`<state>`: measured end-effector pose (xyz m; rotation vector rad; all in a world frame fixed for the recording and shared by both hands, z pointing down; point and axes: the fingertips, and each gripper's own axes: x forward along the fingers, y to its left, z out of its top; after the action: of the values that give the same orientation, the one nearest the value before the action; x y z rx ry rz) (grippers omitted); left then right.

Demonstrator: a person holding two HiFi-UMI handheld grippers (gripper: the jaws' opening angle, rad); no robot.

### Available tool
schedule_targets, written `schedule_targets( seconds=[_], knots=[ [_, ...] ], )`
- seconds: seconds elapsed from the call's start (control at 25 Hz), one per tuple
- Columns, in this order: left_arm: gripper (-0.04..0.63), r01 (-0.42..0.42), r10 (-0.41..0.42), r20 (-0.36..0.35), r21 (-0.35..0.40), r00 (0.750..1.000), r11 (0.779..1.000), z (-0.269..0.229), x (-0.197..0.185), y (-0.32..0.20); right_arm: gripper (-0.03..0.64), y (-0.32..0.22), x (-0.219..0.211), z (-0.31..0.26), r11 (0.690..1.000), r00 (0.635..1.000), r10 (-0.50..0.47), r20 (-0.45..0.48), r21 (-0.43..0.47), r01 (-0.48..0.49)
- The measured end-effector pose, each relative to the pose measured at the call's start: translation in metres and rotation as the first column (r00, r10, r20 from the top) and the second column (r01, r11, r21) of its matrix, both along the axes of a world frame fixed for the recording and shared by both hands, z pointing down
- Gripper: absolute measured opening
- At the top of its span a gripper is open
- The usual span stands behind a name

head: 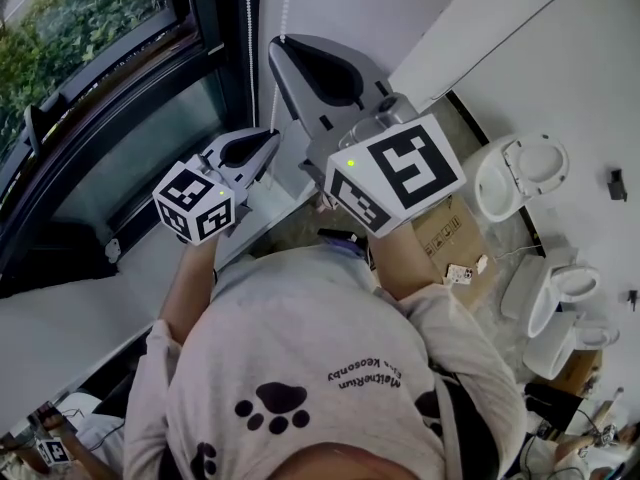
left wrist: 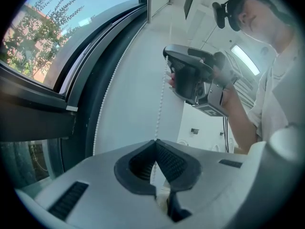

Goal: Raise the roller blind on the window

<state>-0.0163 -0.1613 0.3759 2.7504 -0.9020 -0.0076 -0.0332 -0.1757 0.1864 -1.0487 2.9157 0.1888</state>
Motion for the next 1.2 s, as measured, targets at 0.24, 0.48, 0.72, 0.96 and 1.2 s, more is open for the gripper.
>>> schedule_targets(
  seconds=[0.24, 0.48, 0.72, 0.96, 1.2],
  knots=[
    [0.008, 0.018, -0.017, 0.039, -0.026, 0.999, 0.999, 0.026, -0.001, -0.001, 0.011, -0.003, 0.0, 0.026, 0.999, 1.0, 0.011, -0.023, -0.034, -0.011],
    [0.008, 0.046, -0.041, 0.074, -0.07, 0.996, 0.996, 0.064, -0.005, -0.002, 0.011, -0.003, 0.001, 0.065, 0.997, 0.998, 0.032, -0.048, -0.074, -0.036],
    [0.008, 0.062, -0.051, 0.1, -0.109, 0.994, 0.992, 0.098, -0.008, -0.002, 0.009, -0.004, 0.001, 0.099, 0.993, 0.996, 0.06, -0.072, -0.093, -0.066],
    [0.008, 0.074, -0.059, 0.105, -0.15, 0.993, 0.986, 0.125, -0.011, 0.004, 0.009, -0.003, -0.001, 0.127, 0.989, 0.995, 0.056, -0.077, -0.135, -0.066],
    [0.009, 0.074, -0.052, 0.132, -0.174, 0.99, 0.982, 0.144, -0.01, 0.009, 0.009, -0.002, -0.002, 0.146, 0.985, 0.994, 0.05, -0.098, -0.157, -0.065]
  ],
)
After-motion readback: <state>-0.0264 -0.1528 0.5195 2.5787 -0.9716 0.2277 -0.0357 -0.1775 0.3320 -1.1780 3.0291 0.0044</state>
